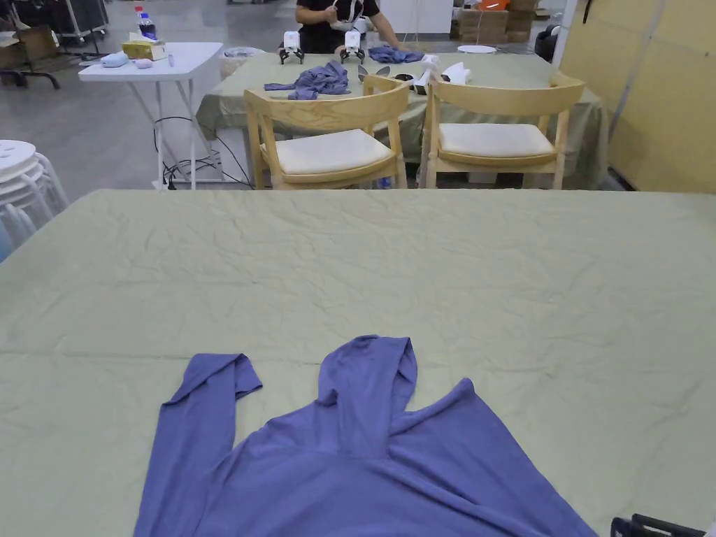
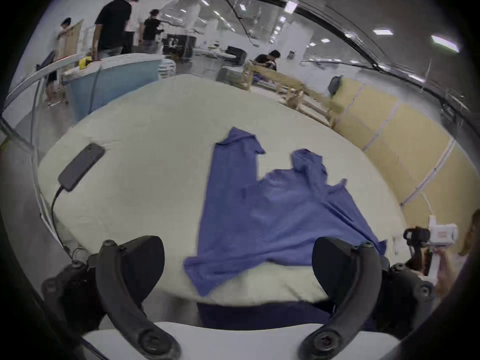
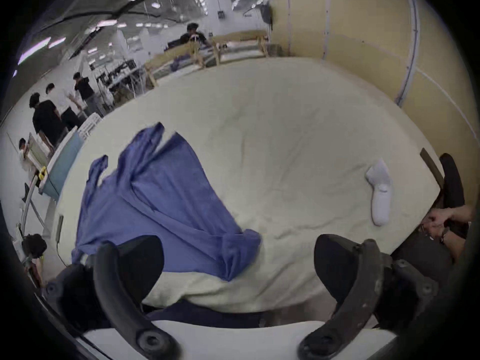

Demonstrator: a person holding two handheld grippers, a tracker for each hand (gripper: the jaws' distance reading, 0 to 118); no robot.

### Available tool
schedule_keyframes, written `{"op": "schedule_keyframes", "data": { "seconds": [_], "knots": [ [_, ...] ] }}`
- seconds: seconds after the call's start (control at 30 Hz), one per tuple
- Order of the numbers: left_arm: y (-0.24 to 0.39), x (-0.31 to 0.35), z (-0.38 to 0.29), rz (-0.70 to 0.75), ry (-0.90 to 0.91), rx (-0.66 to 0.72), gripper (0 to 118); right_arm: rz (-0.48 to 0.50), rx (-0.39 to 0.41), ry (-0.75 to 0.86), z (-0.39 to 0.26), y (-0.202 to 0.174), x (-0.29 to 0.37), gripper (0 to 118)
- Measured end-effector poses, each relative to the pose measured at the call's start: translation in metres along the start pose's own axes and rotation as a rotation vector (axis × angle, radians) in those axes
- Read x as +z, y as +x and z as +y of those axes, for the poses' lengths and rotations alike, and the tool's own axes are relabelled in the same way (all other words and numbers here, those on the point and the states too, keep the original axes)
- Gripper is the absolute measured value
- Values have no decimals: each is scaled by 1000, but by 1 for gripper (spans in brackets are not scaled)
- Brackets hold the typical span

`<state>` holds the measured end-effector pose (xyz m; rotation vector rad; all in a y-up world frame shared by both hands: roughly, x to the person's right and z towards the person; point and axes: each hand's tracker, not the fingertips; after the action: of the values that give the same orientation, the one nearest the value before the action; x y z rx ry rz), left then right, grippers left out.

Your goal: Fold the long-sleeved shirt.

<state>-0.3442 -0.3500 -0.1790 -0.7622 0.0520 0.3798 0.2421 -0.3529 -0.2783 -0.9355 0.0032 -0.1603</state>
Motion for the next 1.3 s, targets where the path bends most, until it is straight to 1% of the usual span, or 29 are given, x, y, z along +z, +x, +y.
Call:
{"op": "schedule_keyframes", "data": {
  "seconds": [0.07,0.1,0.13,0.17,0.2,0.27,0.33,0.37,0.4,0.43,0.47,0.5,0.53,0.57,0.63,0.73,0.8,0.83,0.87,0.9,0.93,1.0,1.03,1.07,1.1,1.13,1.17,1.23,1.3],
  "knots": [
    [19,12,-6,-48,-69,-13,113,16,12,28,-5,-10,13,117],
    [25,14,-8,-72,-70,-4,94,31,30,48,-9,-15,18,100],
    [33,11,-9,-52,-103,6,54,31,44,53,-12,-20,20,70],
    [36,7,-16,-15,-148,-5,0,23,56,48,-16,-25,19,20],
    [38,4,-15,-22,-126,3,0,12,59,58,-21,-24,22,4],
    [48,-10,-6,-125,-171,-33,0,65,71,47,-25,-24,21,4],
    [57,-36,15,-100,-141,-78,1,64,62,38,-27,-29,16,4],
    [62,-50,27,-96,-136,-106,6,69,60,34,-26,-30,13,4],
    [68,-73,45,-86,-126,-160,30,76,61,26,-25,-31,8,4],
    [77,-96,62,-76,-119,-211,66,77,62,17,-24,-31,4,4],
    [84,-123,75,-54,-124,-262,106,78,53,11,-22,-28,0,4],
    [92,-153,85,-30,-143,-319,117,72,45,5,-20,-27,-3,4],
    [96,-181,98,-66,-125,-351,111,72,38,-2,-19,-25,-7,4],
    [102,-206,108,-1,-160,-403,109,74,29,-11,-17,-24,-9,4],
    [108,-264,120,41,-248,-447,109,72,18,-23,-16,-23,-13,4],
    [104,-324,121,20,-344,-418,108,50,9,-50,-15,-20,-22,4],
    [104,-351,108,74,-400,-429,96,40,4,-77,-14,-19,-30,4],
    [102,-352,102,96,-427,-454,96,30,3,-85,-13,-18,-32,4],
    [105,-345,99,86,-385,-488,87,28,0,-93,-13,-8,-39,4],
    [112,-338,100,91,-359,-513,60,17,0,-96,-11,-4,-42,4],
    [117,-328,98,44,-338,-512,60,2,-3,-95,-9,-1,-44,5],
    [122,-304,96,1,-281,-568,34,-10,-21,-98,-5,9,-54,11],
    [123,-293,91,-7,-244,-566,0,-31,-30,-106,-2,14,-62,36],
    [123,-285,89,8,-226,-564,0,-57,-32,-134,-1,17,-70,75],
    [123,-272,90,-7,-232,-537,0,-23,-49,-113,-3,22,-74,118],
    [122,-263,89,-36,-227,-492,0,-40,-31,-98,2,26,-77,117],
    [120,-256,88,-42,-219,-456,0,-29,-32,-103,3,29,-81,111],
    [118,-238,93,-49,-200,-410,0,-23,-22,-191,3,28,-95,111],
    [116,-221,94,-49,-161,-393,0,1,39,-275,-4,11,-110,111]
  ]
}}
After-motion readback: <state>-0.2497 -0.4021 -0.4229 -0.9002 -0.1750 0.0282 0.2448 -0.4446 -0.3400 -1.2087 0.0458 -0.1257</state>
